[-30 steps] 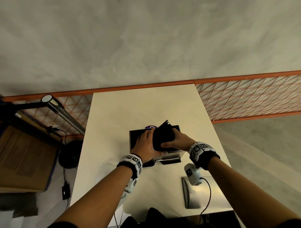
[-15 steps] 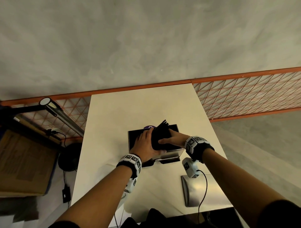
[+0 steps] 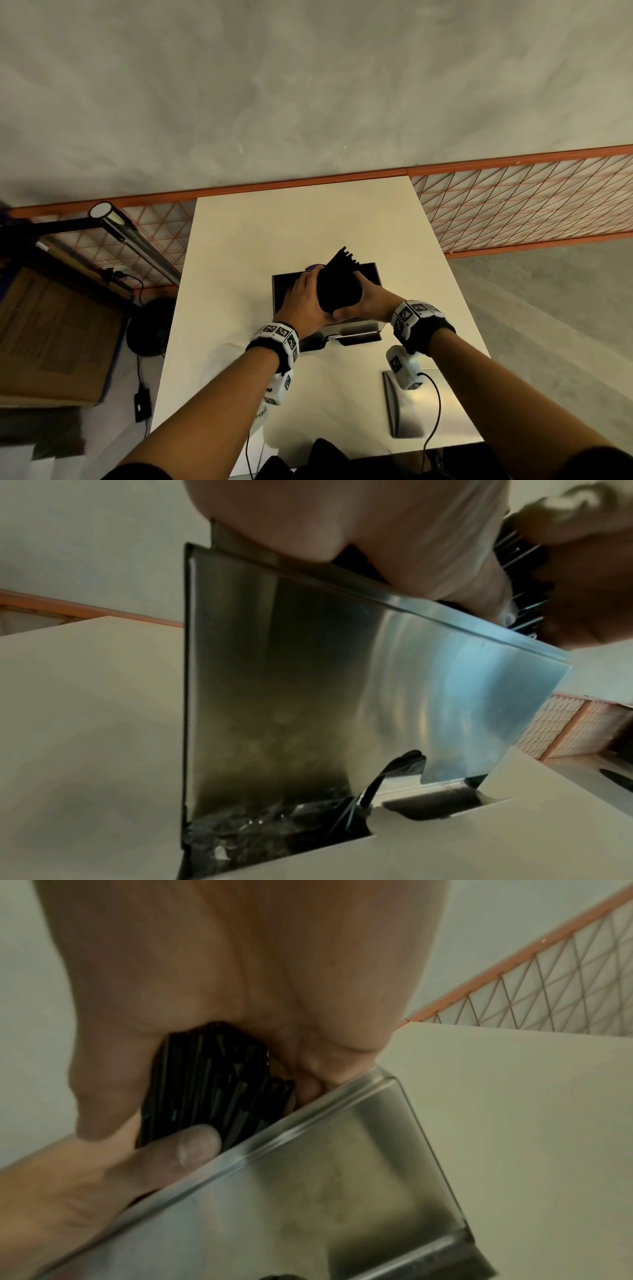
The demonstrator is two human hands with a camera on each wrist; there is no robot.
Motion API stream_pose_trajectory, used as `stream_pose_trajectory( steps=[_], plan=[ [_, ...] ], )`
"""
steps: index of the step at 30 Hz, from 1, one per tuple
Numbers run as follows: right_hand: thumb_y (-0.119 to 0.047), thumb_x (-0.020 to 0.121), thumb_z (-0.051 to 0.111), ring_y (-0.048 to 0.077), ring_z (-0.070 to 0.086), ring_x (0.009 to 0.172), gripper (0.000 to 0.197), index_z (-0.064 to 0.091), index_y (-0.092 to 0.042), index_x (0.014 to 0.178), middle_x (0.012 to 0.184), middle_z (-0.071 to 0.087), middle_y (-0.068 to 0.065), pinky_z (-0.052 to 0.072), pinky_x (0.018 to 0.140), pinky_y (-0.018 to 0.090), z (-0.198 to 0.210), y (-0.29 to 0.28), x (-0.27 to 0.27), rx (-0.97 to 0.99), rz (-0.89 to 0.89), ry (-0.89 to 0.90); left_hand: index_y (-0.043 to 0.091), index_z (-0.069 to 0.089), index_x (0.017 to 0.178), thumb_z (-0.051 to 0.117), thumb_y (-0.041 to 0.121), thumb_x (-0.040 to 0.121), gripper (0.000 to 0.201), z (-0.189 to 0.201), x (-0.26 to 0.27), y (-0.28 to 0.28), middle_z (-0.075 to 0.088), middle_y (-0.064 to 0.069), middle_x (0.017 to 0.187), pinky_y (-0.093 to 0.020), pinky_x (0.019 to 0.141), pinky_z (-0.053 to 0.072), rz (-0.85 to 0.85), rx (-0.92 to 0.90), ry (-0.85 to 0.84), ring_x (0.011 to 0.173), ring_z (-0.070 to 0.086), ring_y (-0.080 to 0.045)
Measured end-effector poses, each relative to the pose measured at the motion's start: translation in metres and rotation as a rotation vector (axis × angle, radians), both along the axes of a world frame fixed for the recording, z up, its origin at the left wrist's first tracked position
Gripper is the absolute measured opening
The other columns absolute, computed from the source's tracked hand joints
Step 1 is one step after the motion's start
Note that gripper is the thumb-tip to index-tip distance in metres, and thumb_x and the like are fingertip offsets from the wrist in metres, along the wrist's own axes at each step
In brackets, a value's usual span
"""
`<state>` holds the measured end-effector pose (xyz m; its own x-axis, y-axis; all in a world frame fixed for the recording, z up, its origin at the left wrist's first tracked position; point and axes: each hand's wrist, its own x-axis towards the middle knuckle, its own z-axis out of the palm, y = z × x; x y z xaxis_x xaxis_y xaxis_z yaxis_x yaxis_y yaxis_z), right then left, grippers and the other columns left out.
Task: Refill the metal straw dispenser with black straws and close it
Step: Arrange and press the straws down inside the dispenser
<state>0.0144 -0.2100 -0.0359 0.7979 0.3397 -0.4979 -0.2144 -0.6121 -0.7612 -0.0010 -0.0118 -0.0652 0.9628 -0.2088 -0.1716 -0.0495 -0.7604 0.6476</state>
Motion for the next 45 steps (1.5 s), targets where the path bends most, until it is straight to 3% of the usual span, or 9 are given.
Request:
stream_pose_trajectory(
  steps=[5,12,16,26,30,34,39,43,45],
  plan=[
    [-0.04,0.048,0.094,0.007,0.058,0.115,0.107,0.038,-0.031,0.139,0.124,0.06,-0.012,0.048,0.103,0.036,-0.003,0.005,0.001,0.072,-0.043,-0.051,0.027,0.023,0.157,0.074,0.078,0.053,0.126,-0.001,0.0,0.0,0.041,-0.003,0.152,-0.048,0.114,0.043,0.032,-0.014,0.024,0.139,0.045,-0.025],
    [-0.006,0.062,0.087,0.014,0.064,0.108,0.073,0.052,-0.026,0.122,0.114,0.068,-0.002,0.052,0.098,0.042,-0.009,0.002,-0.004,0.236,-0.177,-0.048,0.028,0.023,0.156,0.08,0.073,0.053,0.125,-0.003,0.0,0.002,0.044,-0.005,0.151,-0.049,0.112,0.045,0.021,-0.05,0.033,0.138,0.045,-0.026],
    [-0.007,0.066,0.085,0.017,0.065,0.106,0.068,0.051,-0.02,0.124,0.112,0.069,0.002,0.053,0.095,0.038,-0.008,0.005,-0.007,0.298,-0.235,-0.054,0.029,0.026,0.153,0.093,0.056,0.062,0.116,-0.003,0.001,0.004,0.047,-0.006,0.148,-0.047,0.112,0.045,0.038,-0.098,0.014,0.137,0.047,-0.025],
    [-0.028,0.066,0.083,0.013,0.064,0.103,0.067,0.048,-0.027,0.123,0.111,0.066,-0.004,0.055,0.091,0.037,-0.003,0.014,-0.016,0.276,-0.285,-0.112,0.03,0.021,0.157,0.094,0.057,0.059,0.126,-0.004,-0.001,0.01,0.04,-0.001,0.152,-0.045,0.116,0.043,-0.028,-0.113,0.004,0.141,0.041,-0.019],
    [-0.021,0.068,0.081,0.017,0.067,0.099,0.057,0.052,-0.022,0.117,0.106,0.067,-0.001,0.058,0.085,0.039,0.002,0.011,-0.016,0.332,-0.394,-0.129,0.03,0.018,0.157,0.095,0.056,0.059,0.127,0.009,0.0,0.002,0.039,-0.001,0.151,-0.044,0.114,0.045,-0.062,-0.094,-0.029,0.139,0.044,-0.019],
    [-0.019,0.067,0.078,0.024,0.07,0.097,0.051,0.056,-0.017,0.113,0.104,0.07,0.007,0.059,0.084,0.048,0.004,0.002,-0.017,0.464,-0.543,-0.099,0.029,0.013,0.158,0.092,0.055,0.064,0.125,0.023,0.006,-0.014,0.04,-0.005,0.15,-0.046,0.109,0.048,-0.128,0.013,-0.08,0.135,0.05,-0.026],
    [-0.004,0.083,0.068,0.034,0.07,0.099,0.042,0.053,-0.009,0.122,0.114,0.068,0.018,0.058,0.081,0.055,0.005,-0.004,-0.029,0.69,-0.745,0.097,0.022,0.01,0.16,0.087,0.043,0.074,0.117,0.025,0.012,-0.026,0.042,-0.01,0.15,-0.047,0.106,0.049,-0.3,0.209,-0.165,0.131,0.051,-0.029],
    [-0.005,0.087,0.067,0.036,0.07,0.096,0.033,0.054,-0.002,0.118,0.112,0.067,0.023,0.057,0.083,0.056,0.005,-0.004,-0.036,0.635,-0.716,0.163,0.024,0.01,0.161,0.082,0.026,0.077,0.11,0.011,0.015,-0.01,0.041,-0.009,0.153,-0.05,0.103,0.051,-0.343,0.307,-0.188,0.138,0.044,-0.029],
    [-0.018,0.084,0.073,0.033,0.071,0.094,0.038,0.056,-0.008,0.116,0.111,0.067,0.018,0.059,0.08,0.053,0.001,-0.009,-0.035,0.535,-0.728,0.13,0.028,0.011,0.16,0.081,0.022,0.078,0.108,0.006,0.013,-0.005,0.042,-0.006,0.154,-0.051,0.103,0.051,-0.341,0.299,-0.168,0.139,0.043,-0.028]
  ],
)
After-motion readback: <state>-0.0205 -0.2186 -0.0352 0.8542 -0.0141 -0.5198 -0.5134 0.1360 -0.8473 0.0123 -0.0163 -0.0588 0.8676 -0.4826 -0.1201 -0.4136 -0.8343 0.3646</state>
